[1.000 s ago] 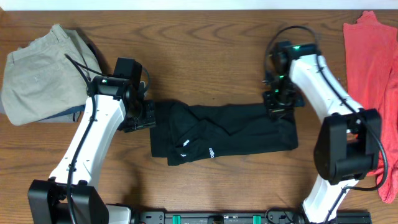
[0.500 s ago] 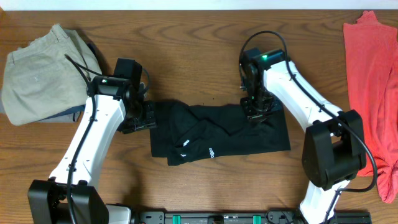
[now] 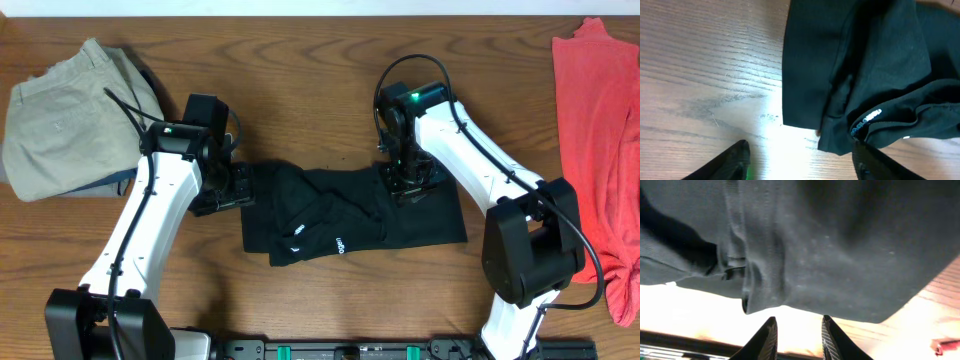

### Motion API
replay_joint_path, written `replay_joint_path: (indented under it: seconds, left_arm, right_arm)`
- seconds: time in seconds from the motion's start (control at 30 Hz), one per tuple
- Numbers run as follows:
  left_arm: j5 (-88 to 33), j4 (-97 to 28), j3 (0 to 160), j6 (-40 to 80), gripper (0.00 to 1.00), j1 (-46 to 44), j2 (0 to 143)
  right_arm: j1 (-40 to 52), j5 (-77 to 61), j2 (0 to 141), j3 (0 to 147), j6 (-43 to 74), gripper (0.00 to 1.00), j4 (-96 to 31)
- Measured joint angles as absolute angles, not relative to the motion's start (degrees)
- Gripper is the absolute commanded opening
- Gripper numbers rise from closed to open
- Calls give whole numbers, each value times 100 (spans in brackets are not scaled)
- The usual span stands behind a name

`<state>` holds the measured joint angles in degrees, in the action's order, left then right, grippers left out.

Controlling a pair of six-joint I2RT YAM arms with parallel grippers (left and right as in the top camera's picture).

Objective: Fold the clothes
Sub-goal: 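Fold the right end leftward over the shirt with the right gripper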

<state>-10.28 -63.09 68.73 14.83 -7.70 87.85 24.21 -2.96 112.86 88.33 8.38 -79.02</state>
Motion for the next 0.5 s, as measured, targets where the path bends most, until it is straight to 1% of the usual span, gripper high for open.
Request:
replay_joint_path:
  seconds: [0.1, 0.27, 0.5]
  left_arm:
    - [-1028, -6313, 6873, 1448, 74, -770, 8788]
    - [-1028, -6296, 6862, 1326, 77, -770, 8903]
    - [-1380, -5778, 6462, 991, 78, -770, 9533]
  right_arm:
    - [2399, 10, 11286, 8833, 1015, 32, -7946]
    - [2228, 412, 11286, 8833, 1367, 42, -7990]
    - [1940, 593, 11286, 8831, 1496, 43, -8079]
